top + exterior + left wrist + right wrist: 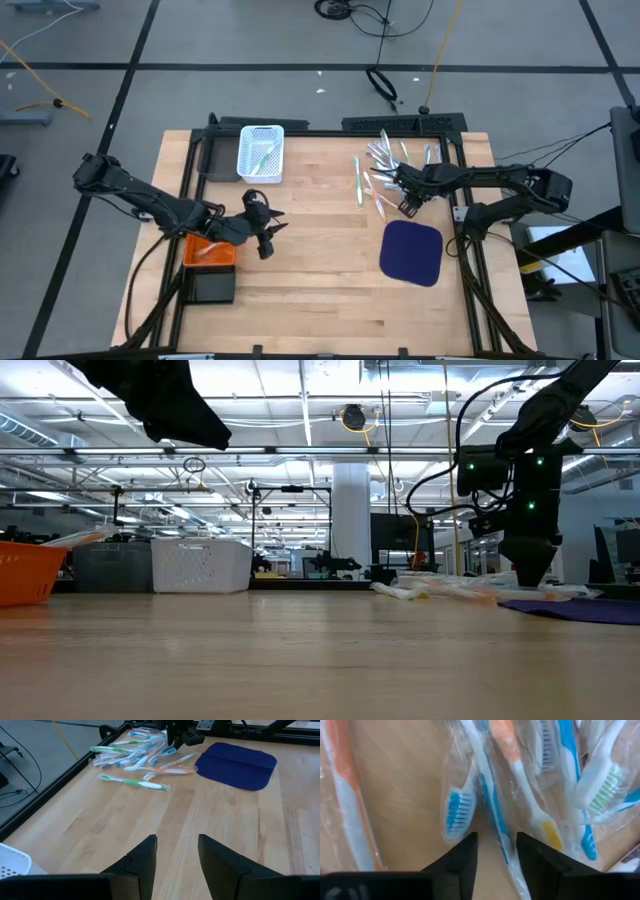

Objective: Pick & Place Toothbrushes
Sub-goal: Put the blue toothbrush into the gray bin

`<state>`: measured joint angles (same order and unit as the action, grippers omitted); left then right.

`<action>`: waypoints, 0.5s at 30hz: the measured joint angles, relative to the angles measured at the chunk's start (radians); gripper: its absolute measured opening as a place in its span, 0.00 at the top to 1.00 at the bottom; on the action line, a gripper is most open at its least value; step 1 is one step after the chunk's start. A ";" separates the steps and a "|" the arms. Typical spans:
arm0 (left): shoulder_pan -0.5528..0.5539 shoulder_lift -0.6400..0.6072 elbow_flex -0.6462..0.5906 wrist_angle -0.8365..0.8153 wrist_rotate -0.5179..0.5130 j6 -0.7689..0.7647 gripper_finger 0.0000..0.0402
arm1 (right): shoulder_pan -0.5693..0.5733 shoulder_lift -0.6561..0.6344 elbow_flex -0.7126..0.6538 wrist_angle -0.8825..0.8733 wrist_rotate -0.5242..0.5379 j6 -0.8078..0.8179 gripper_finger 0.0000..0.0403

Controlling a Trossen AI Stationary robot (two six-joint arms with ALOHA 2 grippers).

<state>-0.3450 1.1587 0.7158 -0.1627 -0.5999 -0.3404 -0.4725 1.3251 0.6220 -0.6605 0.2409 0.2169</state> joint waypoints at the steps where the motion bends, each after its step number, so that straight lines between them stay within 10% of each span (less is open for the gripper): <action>1: 0.000 0.000 0.000 0.000 0.000 0.004 0.63 | 0.000 0.000 0.000 -0.001 0.000 0.000 0.72; 7: 0.000 0.000 0.000 0.001 0.000 0.006 0.63 | 0.000 -0.013 -0.001 -0.001 -0.001 0.000 0.95; 15: 0.000 0.000 0.000 0.002 0.000 0.007 0.63 | 0.000 -0.085 0.019 -0.014 0.023 0.014 0.98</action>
<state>-0.3450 1.1587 0.7155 -0.1612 -0.6003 -0.3334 -0.4725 1.2400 0.6411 -0.6749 0.2642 0.2306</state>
